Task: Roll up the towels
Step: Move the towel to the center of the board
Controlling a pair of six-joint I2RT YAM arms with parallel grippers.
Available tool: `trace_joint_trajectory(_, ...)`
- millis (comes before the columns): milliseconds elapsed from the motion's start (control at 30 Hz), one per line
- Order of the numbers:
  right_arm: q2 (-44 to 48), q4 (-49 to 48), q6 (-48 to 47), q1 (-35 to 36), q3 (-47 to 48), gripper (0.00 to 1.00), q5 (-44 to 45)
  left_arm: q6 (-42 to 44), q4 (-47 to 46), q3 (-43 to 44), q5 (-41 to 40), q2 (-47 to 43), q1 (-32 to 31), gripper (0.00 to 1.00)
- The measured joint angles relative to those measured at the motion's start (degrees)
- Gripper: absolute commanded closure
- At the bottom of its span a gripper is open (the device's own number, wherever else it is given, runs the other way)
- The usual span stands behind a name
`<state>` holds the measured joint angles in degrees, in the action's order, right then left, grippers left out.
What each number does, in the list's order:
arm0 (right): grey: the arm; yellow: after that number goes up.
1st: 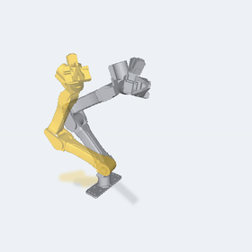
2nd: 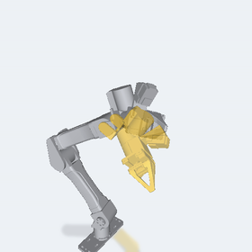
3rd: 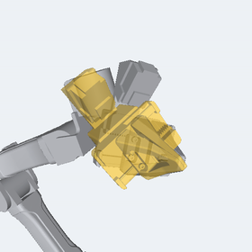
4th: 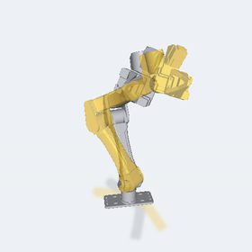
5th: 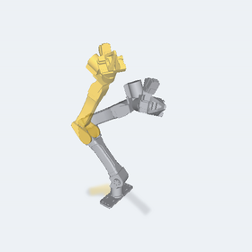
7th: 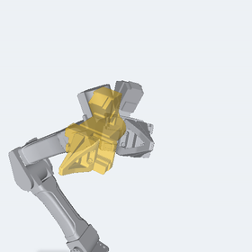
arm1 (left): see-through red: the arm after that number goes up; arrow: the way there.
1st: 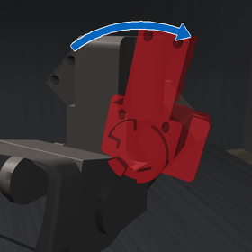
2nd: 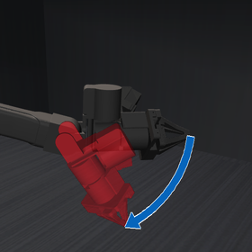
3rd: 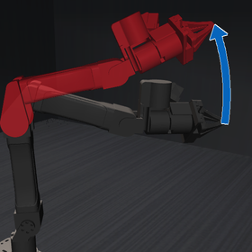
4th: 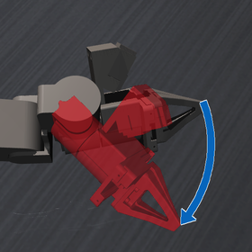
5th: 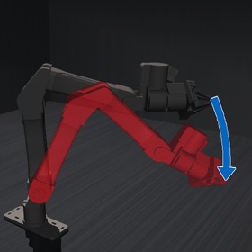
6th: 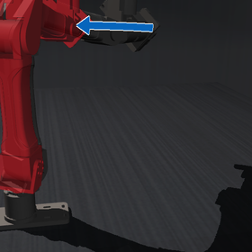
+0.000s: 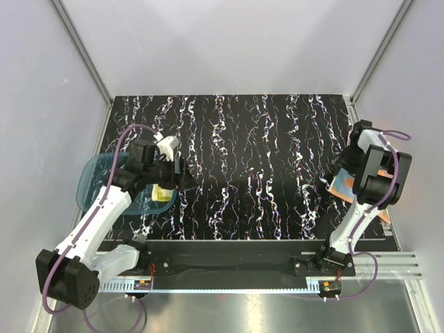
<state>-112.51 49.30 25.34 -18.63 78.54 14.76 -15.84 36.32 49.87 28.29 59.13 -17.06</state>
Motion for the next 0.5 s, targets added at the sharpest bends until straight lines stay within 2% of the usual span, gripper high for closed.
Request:
trace_joint_trajectory(67, -0.33, 0.09, -0.02, -1.38, 0.50, 0.23, 0.37, 0.02, 0.04, 0.00, -0.02, 0.50, -0.52, 0.19)
trace_joint_trajectory(133, -1.05, 0.02, -0.22, -1.68, 1.03, 0.44, -1.01, 0.02, 0.07, 0.00, -0.07, 0.66, -0.70, 0.19)
trace_joint_trajectory(200, -1.84, -0.35, -0.66, -1.49, 1.62, 0.61, -2.84, 0.04, 0.04, 0.00, -0.09, 0.66, -0.70, 0.19)
trace_joint_trajectory(233, -2.10, -0.59, -0.92, -1.36, 1.79, 0.78, -3.54, 0.04, 0.07, 0.00, -0.15, 0.66, -0.70, 0.19)
trace_joint_trajectory(333, -2.38, -1.66, -1.60, -1.01, 1.88, 1.00, -6.58, 0.09, 0.07, 0.00, -0.42, 0.63, -0.74, 0.19)
trace_joint_trajectory(500, -2.34, -2.23, -2.69, -0.85, 1.55, 1.00, -10.47, 0.44, 0.13, 0.00, -0.81, 0.61, -0.81, 0.19)
